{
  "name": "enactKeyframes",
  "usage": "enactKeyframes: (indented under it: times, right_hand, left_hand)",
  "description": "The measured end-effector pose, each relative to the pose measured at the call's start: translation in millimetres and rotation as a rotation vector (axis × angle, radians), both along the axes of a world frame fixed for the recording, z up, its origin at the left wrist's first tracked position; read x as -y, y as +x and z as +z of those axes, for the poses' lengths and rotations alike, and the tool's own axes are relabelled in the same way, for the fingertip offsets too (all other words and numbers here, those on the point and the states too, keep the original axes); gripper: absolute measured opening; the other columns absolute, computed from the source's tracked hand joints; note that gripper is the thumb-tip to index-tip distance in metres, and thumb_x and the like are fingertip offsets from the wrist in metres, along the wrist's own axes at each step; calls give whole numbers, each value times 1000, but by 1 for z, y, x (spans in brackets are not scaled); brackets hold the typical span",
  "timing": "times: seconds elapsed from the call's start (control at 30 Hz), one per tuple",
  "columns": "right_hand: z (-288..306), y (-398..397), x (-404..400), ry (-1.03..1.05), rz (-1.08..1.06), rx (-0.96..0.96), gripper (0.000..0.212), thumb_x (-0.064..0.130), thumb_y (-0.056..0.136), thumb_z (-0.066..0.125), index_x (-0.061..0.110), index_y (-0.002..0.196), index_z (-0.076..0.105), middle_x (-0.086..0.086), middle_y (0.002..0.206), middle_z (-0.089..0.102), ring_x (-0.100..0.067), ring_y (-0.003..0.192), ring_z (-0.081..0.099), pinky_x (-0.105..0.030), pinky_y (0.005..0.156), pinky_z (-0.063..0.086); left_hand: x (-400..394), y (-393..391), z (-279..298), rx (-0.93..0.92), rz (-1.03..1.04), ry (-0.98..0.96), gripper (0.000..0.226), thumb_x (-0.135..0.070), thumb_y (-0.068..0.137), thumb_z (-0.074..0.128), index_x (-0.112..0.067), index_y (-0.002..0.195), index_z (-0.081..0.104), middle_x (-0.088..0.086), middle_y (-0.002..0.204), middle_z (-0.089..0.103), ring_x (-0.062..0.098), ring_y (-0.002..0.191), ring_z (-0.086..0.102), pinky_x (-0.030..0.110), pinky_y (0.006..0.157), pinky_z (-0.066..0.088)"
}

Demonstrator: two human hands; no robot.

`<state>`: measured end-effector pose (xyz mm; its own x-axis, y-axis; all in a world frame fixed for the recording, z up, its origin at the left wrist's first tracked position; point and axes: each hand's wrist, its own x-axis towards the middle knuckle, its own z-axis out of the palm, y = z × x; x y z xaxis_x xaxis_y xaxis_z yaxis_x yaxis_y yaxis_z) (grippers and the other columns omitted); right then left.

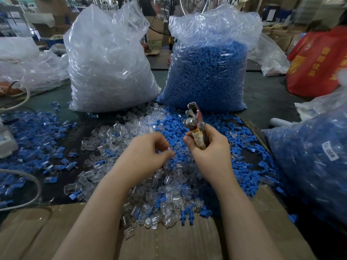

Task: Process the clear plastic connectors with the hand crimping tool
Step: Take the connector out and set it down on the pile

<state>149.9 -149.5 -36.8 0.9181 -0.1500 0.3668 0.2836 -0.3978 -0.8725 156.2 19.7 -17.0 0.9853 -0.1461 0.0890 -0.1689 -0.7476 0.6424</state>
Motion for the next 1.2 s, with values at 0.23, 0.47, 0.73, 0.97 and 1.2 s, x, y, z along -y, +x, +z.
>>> enactKeyframes:
  times: [0.23, 0.47, 0.73, 0.97, 1.2]
  right_hand:
    - [1, 1, 2, 131, 61, 16, 15, 18, 90, 70, 30, 84, 64, 18, 75, 66, 1, 66, 59, -13, 59, 46]
    - [3, -1, 1, 164, 102, 35, 17, 19, 90, 71, 32, 83, 63, 18, 76, 67, -1, 71, 61, -13, 65, 48]
    - [4, -2, -1, 146, 147, 39, 16, 21, 90, 71, 31, 82, 61, 22, 71, 65, 4, 66, 60, -10, 60, 45]
    - [4, -2, -3, 119, 135, 46, 17, 20, 90, 71, 30, 81, 61, 14, 75, 66, -1, 65, 60, -16, 58, 47]
    - [3, -2, -3, 120, 91, 24, 11, 24, 90, 71, 20, 84, 63, 5, 78, 65, -18, 70, 61, -37, 64, 51]
  left_hand:
    - [13, -2, 2, -56, 114, -526, 17, -20, 74, 85, -18, 83, 70, -1, 82, 74, 17, 80, 71, 38, 80, 59]
    - [18, -5, 2, -17, 130, -750, 20, -4, 75, 82, -11, 89, 70, 6, 83, 73, 18, 77, 70, 38, 77, 62]
    - [20, -7, 1, 164, 129, -590, 40, -6, 74, 83, -28, 99, 60, -6, 82, 71, 7, 68, 69, 23, 64, 59]
    - [25, -9, 1, 297, 108, -462, 31, -12, 76, 84, -27, 95, 65, -12, 81, 69, 3, 71, 69, 22, 65, 57]
    - [26, -10, 1, 331, 85, -466, 26, -12, 75, 84, -27, 91, 69, -14, 84, 71, 2, 76, 70, 20, 68, 57]
